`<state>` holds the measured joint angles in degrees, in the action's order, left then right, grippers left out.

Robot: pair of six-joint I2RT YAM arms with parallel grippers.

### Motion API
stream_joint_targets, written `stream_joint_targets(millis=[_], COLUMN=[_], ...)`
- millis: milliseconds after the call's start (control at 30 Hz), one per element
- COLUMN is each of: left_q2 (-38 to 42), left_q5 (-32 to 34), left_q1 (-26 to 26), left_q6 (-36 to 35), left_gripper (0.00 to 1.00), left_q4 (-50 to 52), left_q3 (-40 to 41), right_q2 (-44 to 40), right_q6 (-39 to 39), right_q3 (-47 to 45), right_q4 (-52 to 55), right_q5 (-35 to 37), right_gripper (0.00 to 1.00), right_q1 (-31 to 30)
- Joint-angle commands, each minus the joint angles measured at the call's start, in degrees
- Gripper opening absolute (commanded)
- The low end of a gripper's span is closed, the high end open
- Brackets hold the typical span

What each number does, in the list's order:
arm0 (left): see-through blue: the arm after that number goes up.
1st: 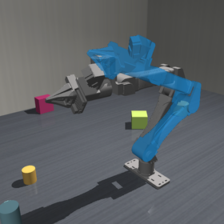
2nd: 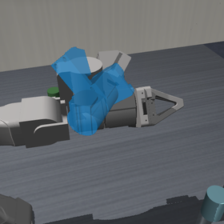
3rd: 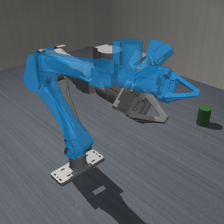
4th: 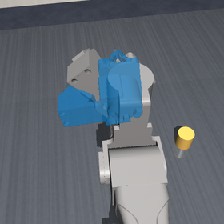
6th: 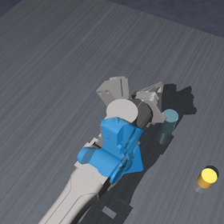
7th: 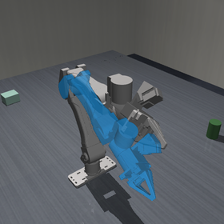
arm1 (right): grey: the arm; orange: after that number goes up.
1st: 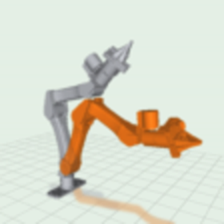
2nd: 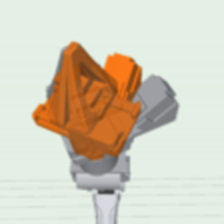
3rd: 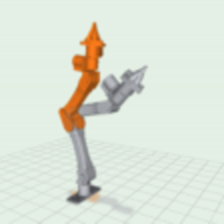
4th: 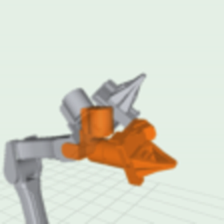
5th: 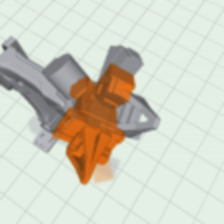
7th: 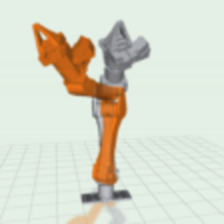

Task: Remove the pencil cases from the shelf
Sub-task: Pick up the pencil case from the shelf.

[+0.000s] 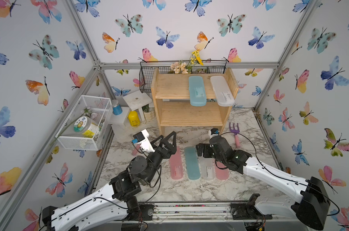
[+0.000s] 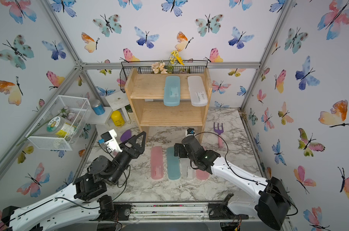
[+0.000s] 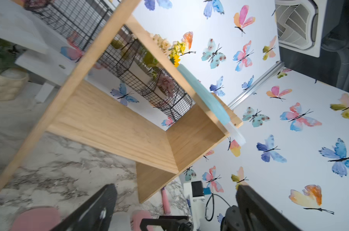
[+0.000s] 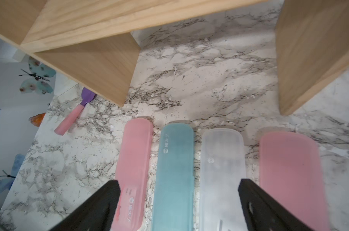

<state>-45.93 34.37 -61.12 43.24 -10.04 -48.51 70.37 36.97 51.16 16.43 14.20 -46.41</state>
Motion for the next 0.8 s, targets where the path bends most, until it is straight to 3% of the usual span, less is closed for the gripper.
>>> stream_joint_targets(millis=[0, 100, 233, 433, 767], left_q2=[-7.55, -12.60, -18.67, -27.43, -35.70], left_q5=[-14.38, -24.65, -29.16, -37.40, -39.27], left_q1=[7.80, 15.81, 18.92, 19.83, 19.83], left_q6=[6.62, 12.25, 14.24, 17.23, 19.81], left_gripper=[0.99, 0.99, 0.99, 0.99, 0.99], left_q4=[-2.32, -9.59, -11.82, -18.05, -18.43], left_q3=[-7.68, -8.64, -13.58, -18.51, -24.60], right_q2=[-1.59, -2.64, -3.48, -3.48, -3.66], right_q6=[-2.66, -3.74, -5.17, -6.21, -6.96], right_q3=[2.01, 1.90, 2.10, 2.01, 0.89], right_q4=[4.73, 4.84, 5.76, 6.07, 4.97], right_q5=[-1.28, -3.39, -2.72, -3.03, -4.29], right_gripper=[0.99, 0.99, 0.99, 0.99, 0.99], right_q1=[4.89, 8.39, 9.10, 9.99, 11.10])
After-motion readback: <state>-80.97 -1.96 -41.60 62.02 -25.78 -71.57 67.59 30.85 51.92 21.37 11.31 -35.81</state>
